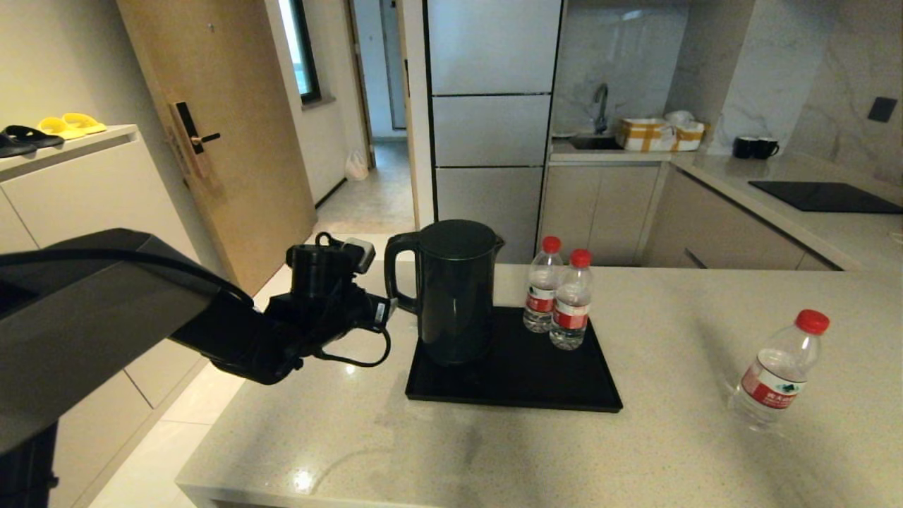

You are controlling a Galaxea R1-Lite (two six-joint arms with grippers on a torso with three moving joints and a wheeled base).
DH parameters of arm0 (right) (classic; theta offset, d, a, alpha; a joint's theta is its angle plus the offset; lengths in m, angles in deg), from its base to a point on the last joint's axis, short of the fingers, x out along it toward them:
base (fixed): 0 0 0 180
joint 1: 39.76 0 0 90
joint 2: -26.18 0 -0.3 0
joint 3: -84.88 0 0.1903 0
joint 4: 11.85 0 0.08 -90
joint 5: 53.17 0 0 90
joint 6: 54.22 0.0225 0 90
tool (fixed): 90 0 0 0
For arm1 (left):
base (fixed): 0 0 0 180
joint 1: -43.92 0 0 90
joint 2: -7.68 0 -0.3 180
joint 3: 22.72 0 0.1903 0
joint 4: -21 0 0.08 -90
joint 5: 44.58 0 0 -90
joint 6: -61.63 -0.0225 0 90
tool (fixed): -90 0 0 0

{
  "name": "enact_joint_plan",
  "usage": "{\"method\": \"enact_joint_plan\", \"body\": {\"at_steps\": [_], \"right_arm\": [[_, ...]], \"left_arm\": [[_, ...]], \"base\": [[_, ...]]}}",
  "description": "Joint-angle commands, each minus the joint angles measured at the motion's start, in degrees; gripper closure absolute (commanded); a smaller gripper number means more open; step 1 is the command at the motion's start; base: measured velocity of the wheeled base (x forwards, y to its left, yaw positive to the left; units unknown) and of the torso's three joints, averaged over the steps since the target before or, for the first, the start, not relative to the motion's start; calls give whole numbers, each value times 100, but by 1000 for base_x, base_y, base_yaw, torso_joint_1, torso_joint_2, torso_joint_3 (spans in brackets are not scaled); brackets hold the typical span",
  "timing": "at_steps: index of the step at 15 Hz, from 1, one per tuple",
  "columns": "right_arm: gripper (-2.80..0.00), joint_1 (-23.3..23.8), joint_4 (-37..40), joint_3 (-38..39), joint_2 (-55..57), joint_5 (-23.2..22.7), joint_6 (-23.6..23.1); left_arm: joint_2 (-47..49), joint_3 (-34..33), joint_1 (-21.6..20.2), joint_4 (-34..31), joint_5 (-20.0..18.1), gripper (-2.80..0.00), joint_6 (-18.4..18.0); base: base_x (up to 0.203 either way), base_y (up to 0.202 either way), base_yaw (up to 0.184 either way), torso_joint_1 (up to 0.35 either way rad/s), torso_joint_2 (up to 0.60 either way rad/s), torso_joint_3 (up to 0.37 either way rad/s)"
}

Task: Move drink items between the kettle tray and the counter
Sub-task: Pick up the kettle

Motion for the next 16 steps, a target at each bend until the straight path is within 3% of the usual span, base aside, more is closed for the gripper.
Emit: {"method": "enact_joint_plan", "body": {"at_steps": [1, 3, 6, 16], "right_arm": [[0, -1, -1, 0, 7, -2, 1], [0, 6, -1, 0, 7, -2, -11], [0, -1, -1, 0, 7, -2, 2], [0, -1, -1, 0, 7, -2, 2]], "left_arm": [[39, -21, 46, 122, 54, -280, 4], [234, -8, 88, 427, 70, -280, 4], [604, 61, 106, 1401, 159, -280, -137], [1263, 961, 107, 1645, 617, -280, -190]], "base": [[0, 0, 0, 0, 0, 0], [0, 0, 0, 0, 0, 0], [0, 0, 0, 0, 0, 0], [0, 0, 0, 0, 0, 0]]}}
